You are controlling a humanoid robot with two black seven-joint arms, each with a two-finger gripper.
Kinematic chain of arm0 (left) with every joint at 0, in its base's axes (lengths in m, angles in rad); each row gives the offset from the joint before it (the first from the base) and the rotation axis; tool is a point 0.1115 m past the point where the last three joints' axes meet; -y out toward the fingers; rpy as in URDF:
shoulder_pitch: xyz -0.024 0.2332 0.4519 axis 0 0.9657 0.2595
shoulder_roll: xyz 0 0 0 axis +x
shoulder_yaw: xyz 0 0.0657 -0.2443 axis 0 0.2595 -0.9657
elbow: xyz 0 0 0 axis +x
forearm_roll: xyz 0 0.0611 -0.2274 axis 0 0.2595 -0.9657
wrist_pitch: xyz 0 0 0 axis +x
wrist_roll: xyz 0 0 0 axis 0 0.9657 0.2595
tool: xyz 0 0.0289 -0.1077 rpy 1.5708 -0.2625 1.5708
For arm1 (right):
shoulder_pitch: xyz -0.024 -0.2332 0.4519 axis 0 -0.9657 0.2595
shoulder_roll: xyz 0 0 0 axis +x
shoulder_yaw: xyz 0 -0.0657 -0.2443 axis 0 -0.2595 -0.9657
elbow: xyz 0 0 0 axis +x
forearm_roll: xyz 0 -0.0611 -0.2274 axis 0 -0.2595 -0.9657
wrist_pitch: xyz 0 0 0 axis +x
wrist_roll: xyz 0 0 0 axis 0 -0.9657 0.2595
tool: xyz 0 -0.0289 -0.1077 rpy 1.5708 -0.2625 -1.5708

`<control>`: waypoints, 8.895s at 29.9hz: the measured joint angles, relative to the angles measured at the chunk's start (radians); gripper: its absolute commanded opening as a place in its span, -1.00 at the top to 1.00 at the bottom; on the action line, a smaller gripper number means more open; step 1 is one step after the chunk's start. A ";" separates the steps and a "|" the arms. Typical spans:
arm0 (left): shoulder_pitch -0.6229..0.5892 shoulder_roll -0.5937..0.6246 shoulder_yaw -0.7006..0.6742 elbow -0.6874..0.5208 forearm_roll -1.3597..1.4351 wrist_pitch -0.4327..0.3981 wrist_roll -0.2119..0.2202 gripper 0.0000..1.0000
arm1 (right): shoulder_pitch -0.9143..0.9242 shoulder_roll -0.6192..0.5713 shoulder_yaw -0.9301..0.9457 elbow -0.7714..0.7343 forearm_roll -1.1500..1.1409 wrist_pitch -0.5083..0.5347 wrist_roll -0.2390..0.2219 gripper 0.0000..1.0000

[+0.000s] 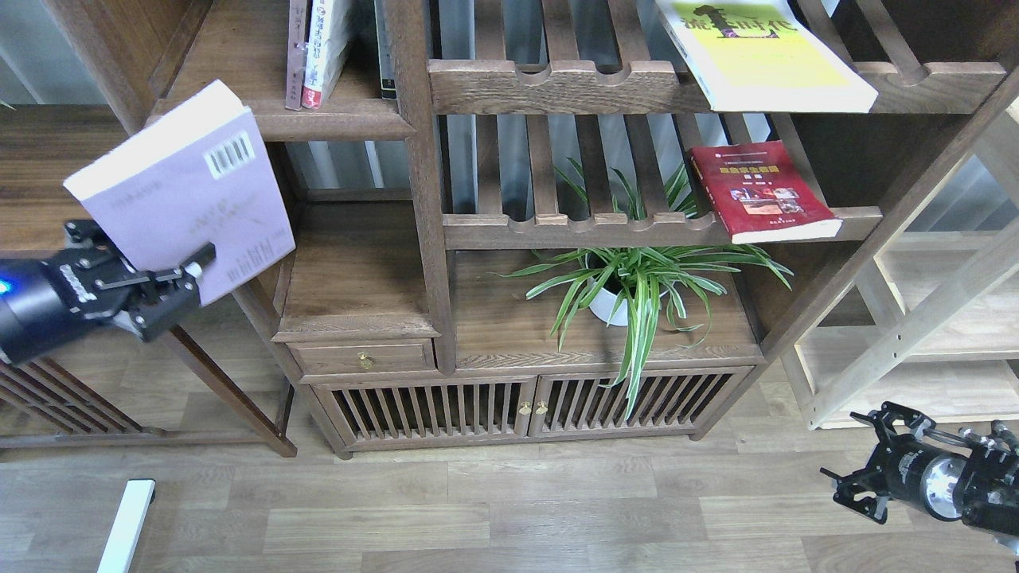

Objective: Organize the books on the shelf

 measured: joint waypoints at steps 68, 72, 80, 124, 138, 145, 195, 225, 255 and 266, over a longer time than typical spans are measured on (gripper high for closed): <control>-0.469 -0.186 0.145 0.212 -0.297 0.242 0.221 1.00 | -0.053 0.009 0.002 0.006 -0.018 -0.040 0.000 -0.86; -0.478 -0.210 0.149 0.230 -0.298 0.253 0.230 1.00 | -0.054 0.009 0.002 0.008 -0.018 -0.044 0.000 -0.86; -0.514 -0.271 0.179 0.240 -0.302 0.273 0.245 1.00 | -0.053 0.009 0.002 0.012 -0.017 -0.050 0.000 -0.86; -0.760 -0.485 0.452 0.409 -0.508 0.421 0.452 1.00 | -0.051 0.009 0.005 0.015 -0.017 -0.059 0.000 -0.86; -0.822 -0.500 0.457 0.429 -0.515 0.431 0.600 1.00 | -0.057 0.009 0.005 0.015 -0.017 -0.059 0.000 -0.86; -0.856 -0.501 0.480 0.434 -0.513 0.452 0.646 1.00 | -0.052 0.009 0.005 0.021 -0.017 -0.059 0.000 -0.86; -0.881 -0.578 0.501 0.354 -0.547 0.598 0.698 -0.22 | -0.055 0.006 0.006 0.021 -0.017 -0.059 0.000 -0.86; -0.878 -0.382 0.483 0.134 -0.546 0.495 0.696 -0.52 | -0.072 0.001 0.005 0.021 -0.017 -0.059 0.000 -0.86; -0.823 -0.010 0.502 -0.171 -0.489 0.360 0.689 -0.55 | -0.088 -0.005 0.005 0.021 -0.017 -0.059 0.000 -0.86; -0.649 0.062 0.502 -0.233 -0.418 0.283 0.639 -0.63 | -0.098 -0.007 0.005 0.021 -0.017 -0.059 0.000 -0.86</control>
